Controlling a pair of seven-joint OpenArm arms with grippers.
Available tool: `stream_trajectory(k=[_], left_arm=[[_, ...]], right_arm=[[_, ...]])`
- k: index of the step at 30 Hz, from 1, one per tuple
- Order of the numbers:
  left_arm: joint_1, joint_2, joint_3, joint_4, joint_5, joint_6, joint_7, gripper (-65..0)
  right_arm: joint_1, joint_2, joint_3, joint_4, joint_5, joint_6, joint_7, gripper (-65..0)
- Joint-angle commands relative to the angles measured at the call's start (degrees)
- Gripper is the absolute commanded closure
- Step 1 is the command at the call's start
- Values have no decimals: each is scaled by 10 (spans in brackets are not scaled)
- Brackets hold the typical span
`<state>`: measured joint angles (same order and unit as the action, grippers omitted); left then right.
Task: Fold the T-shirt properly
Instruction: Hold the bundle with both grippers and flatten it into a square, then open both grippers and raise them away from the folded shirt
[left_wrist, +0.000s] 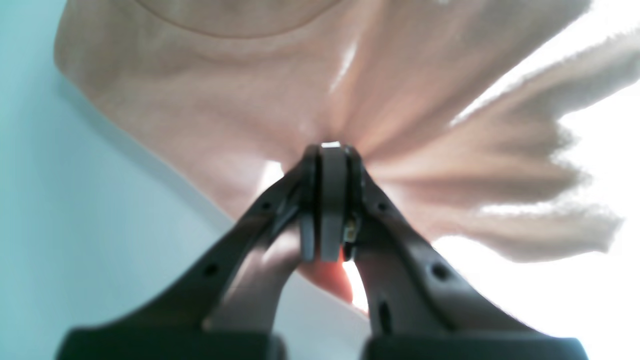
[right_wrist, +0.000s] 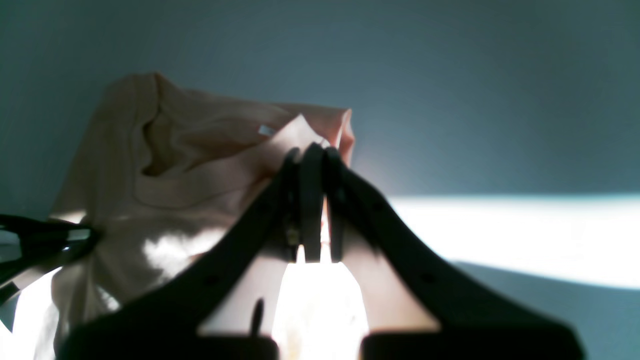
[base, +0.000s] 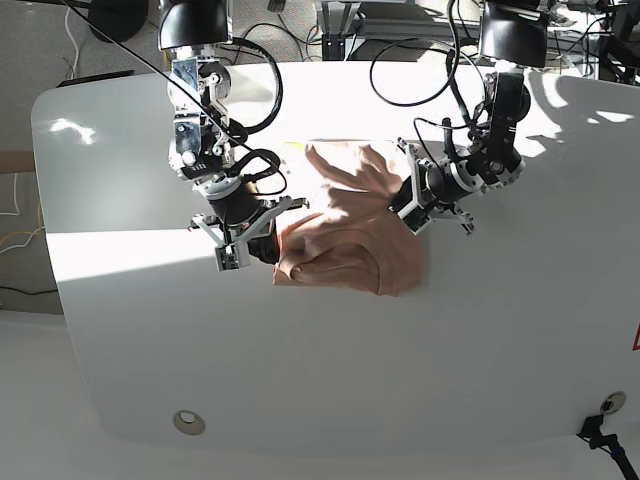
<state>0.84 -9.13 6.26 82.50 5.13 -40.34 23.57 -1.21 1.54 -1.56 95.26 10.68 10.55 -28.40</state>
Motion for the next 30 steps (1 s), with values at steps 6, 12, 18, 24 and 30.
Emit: stream_trajectory(k=[6,12,18,24,30], left_arm=[[-4,-3,-2,6,17,3,20,0],[-3,-3,-2,6,17,3,20,0],[-5,-3,-2,8,15,3,19,0],[-9,-2,-39,62,17,3,19,0],[-17,1,-87,149,15,3,17,0]], right_arm=[[50,-4,-60,-91,5,-3,22,0],[81,6,-59,-199,2,-3,99,0],[120,48,-59,-201,3,-4,99,0],[96,62,-59,-85,2,-5,95,0],[42,62,-60,0,-32,-15,98,0]])
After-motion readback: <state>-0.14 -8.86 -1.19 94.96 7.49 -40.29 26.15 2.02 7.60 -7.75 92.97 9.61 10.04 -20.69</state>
